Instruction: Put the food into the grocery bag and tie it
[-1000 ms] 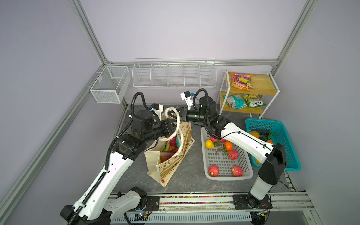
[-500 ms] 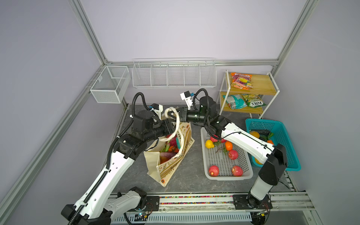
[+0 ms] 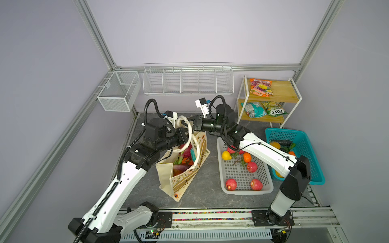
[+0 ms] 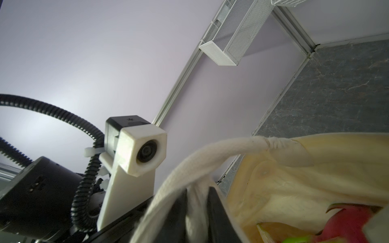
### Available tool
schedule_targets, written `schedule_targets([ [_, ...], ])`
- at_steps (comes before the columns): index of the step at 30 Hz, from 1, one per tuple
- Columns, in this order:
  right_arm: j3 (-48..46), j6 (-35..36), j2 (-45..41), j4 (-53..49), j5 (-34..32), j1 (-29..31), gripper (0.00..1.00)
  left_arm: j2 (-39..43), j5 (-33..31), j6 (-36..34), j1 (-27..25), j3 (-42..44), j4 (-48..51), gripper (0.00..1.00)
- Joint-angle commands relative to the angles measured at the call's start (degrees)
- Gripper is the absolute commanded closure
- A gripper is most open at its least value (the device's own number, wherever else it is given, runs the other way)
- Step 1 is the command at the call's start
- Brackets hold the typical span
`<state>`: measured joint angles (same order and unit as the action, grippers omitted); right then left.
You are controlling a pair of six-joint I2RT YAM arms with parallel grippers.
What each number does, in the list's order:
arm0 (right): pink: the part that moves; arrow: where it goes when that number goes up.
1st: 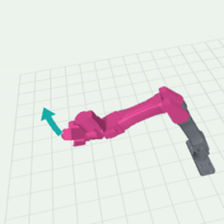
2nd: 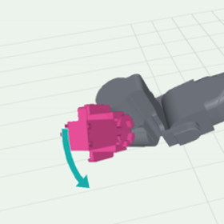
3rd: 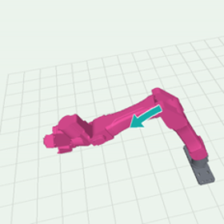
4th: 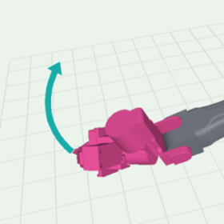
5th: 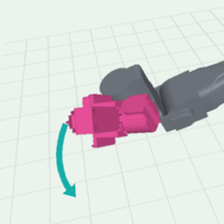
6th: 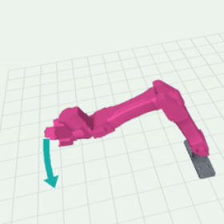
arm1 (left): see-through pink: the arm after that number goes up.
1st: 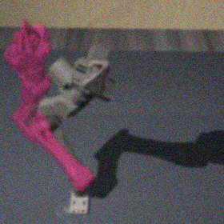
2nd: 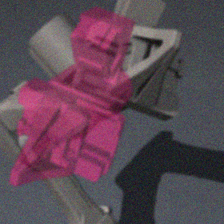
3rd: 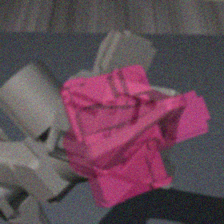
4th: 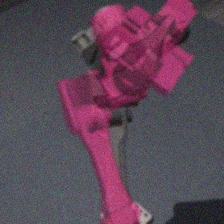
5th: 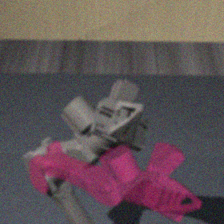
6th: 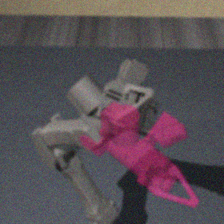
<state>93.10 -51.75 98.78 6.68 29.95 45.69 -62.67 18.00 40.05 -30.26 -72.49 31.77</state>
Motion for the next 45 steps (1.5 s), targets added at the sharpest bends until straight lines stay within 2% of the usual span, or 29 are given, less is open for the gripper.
schedule_targets([
  [1,1.3,1.9,-3.9,1.5,0.6,0.6,0.73,0.9,-1.1,-1.0,0.5,-2.0,-0.6,0.98],
  [3,0.9,3.1,-4.6,0.1,-0.1,0.4,0.68,1.9,-1.6,-1.6,0.6,-2.3,0.8,1.0],
  [7,-0.6,4.8,-6.0,-1.6,-1.3,-0.3,0.63,3.9,-2.1,-2.7,1.2,-3.6,3.8,1.0],
  [13,-2.3,8.3,-8.9,-5.4,-3.1,-1.3,0.58,3.6,-3.6,-5.7,1.1,-9.1,12.9,1.0],
  [17,-4.8,10.8,-11.6,-7.7,-4.7,-2.0,0.56,3.3,-4.0,-6.4,1.2,-10.3,15.2,1.0],
  [20,-7.3,13.1,-13.6,-9.8,-5.8,-2.1,0.58,3.3,-3.6,-6.6,1.2,-11.2,15.6,1.0],
  [27,-15.9,18.5,-17.1,-12.0,-5.6,-2.0,0.72,1.4,-3.8,-8.3,1.2,-16.7,21.8,1.0],
  [31,-21.3,19.5,-17.3,-7.6,-2.4,-1.5,0.75,-0.3,-3.6,-9.1,1.2,-19.5,25.1,1.0],
  [38,-24.5,22.2,-16.5,0.6,2.8,0.9,0.75,-3.9,-3.1,-10.5,1.2,-25.1,29.2,1.0],
  [45,-26.8,22.0,-14.1,11.2,5.3,2.5,0.7,-8.3,-0.1,-10.9,1.2,-29.5,28.3,1.0],
])
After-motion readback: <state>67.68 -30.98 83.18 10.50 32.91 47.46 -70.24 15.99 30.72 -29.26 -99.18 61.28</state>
